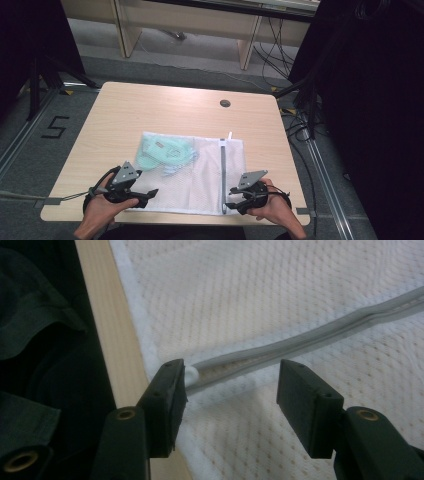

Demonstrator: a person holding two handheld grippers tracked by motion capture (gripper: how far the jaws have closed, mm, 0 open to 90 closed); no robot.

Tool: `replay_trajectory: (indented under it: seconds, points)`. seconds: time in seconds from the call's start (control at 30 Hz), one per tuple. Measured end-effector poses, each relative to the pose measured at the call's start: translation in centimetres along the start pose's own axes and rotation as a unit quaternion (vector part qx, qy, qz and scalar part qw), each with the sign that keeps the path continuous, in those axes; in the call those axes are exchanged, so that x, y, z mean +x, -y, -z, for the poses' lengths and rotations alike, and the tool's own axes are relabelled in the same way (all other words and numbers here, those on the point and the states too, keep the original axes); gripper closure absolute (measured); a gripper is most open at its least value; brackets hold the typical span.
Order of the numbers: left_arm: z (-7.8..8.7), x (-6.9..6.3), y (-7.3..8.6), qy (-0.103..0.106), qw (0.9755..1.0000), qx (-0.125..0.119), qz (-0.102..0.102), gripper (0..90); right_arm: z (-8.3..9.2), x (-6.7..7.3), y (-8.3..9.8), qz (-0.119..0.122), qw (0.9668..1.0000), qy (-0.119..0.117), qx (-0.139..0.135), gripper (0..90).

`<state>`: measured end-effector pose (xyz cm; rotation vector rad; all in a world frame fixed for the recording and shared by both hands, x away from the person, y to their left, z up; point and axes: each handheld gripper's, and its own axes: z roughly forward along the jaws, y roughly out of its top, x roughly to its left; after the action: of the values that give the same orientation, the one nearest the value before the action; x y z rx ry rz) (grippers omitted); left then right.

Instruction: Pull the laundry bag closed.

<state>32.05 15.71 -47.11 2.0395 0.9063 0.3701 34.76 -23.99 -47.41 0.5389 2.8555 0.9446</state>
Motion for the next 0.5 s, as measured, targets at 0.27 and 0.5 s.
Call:
replay_trajectory:
  seconds: [0.27, 0.5]
  points:
    - [0.0, -0.1, 0.0, -0.006, 1.0000, 0.005, 0.004, 16.4, -0.4, 0.9, -0.4, 0.014, 0.9996, -0.019, 0.016, 53.1]
    - [-0.3, -0.2, 0.0, -0.001, 1.0000, 0.005, -0.003, 16.5, -0.9, 1.3, -0.7, 0.040, 0.9983, -0.031, 0.030, 60.9]
